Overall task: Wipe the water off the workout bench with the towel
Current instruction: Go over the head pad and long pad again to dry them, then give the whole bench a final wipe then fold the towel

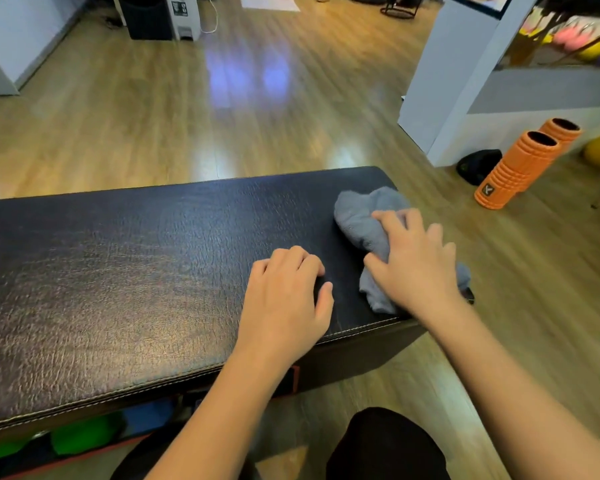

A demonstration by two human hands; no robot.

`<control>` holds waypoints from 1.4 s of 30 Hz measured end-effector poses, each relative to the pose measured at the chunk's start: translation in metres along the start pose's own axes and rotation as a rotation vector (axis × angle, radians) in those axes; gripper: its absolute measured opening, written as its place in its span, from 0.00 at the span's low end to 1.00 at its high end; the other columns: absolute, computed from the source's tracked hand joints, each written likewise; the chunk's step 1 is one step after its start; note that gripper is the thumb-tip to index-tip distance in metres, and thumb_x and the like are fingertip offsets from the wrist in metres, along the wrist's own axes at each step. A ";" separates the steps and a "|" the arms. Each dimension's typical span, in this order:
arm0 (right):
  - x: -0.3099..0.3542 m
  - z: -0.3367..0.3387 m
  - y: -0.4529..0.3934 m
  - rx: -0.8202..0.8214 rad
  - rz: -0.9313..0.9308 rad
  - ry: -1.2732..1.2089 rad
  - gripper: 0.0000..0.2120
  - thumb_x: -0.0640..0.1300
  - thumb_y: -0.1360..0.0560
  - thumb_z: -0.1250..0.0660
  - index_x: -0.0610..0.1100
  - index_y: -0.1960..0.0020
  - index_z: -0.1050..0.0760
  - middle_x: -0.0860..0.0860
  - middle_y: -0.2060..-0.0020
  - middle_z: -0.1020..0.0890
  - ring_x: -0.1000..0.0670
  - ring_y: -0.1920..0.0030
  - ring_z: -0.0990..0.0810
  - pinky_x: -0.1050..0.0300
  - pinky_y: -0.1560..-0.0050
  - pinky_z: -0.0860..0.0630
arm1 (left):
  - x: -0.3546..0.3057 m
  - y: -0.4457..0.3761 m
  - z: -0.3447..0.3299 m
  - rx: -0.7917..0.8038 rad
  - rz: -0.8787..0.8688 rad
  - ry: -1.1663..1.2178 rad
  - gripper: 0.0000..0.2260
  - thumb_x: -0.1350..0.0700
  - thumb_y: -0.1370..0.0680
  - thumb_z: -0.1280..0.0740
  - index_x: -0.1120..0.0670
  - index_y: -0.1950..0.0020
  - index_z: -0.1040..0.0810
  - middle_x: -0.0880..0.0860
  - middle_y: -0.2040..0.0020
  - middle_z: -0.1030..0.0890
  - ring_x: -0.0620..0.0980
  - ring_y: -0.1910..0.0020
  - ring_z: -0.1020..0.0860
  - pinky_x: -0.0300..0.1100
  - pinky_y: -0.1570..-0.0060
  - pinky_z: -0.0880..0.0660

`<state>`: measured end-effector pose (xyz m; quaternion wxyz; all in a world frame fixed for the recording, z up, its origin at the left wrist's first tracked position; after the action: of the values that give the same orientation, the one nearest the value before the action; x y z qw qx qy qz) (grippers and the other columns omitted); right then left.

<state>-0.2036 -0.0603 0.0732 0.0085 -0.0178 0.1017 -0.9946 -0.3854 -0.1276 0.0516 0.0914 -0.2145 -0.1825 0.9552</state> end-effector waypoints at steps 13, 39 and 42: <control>-0.007 -0.013 -0.043 0.068 -0.038 -0.083 0.28 0.60 0.27 0.38 0.59 0.29 0.38 0.47 0.34 0.34 0.37 0.40 0.31 0.38 0.46 0.31 | -0.001 -0.003 -0.002 0.013 -0.002 -0.071 0.09 0.43 0.23 0.39 0.47 0.50 0.25 0.44 0.50 0.26 0.48 0.48 0.27 0.47 0.48 0.33; 0.140 0.108 0.101 0.863 0.155 -0.475 0.24 0.55 0.25 0.35 0.56 0.31 0.36 0.45 0.38 0.32 0.33 0.41 0.29 0.38 0.42 0.28 | -0.010 0.095 0.108 0.061 1.588 1.162 0.33 0.37 0.41 0.30 0.55 0.42 0.19 0.57 0.46 0.15 0.56 0.44 0.17 0.57 0.38 0.23; 0.137 0.136 0.114 0.870 0.105 -0.545 0.23 0.56 0.25 0.35 0.57 0.32 0.34 0.44 0.39 0.31 0.34 0.42 0.27 0.38 0.42 0.27 | -0.035 0.091 0.150 0.073 1.602 1.180 0.33 0.37 0.41 0.30 0.55 0.42 0.19 0.57 0.46 0.15 0.55 0.46 0.17 0.56 0.39 0.22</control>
<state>-0.3343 -0.2027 0.1878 0.0910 -0.2660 -0.3267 -0.9023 -0.4294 -0.2669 0.1560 -0.4977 -0.7120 0.1203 0.4805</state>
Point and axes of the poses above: each hand's wrist, its own y-axis away from the middle knuckle, its own z-axis out of the back of the hand, x = y × z, the point moved 5 cm from there along -y, towards the middle knuckle
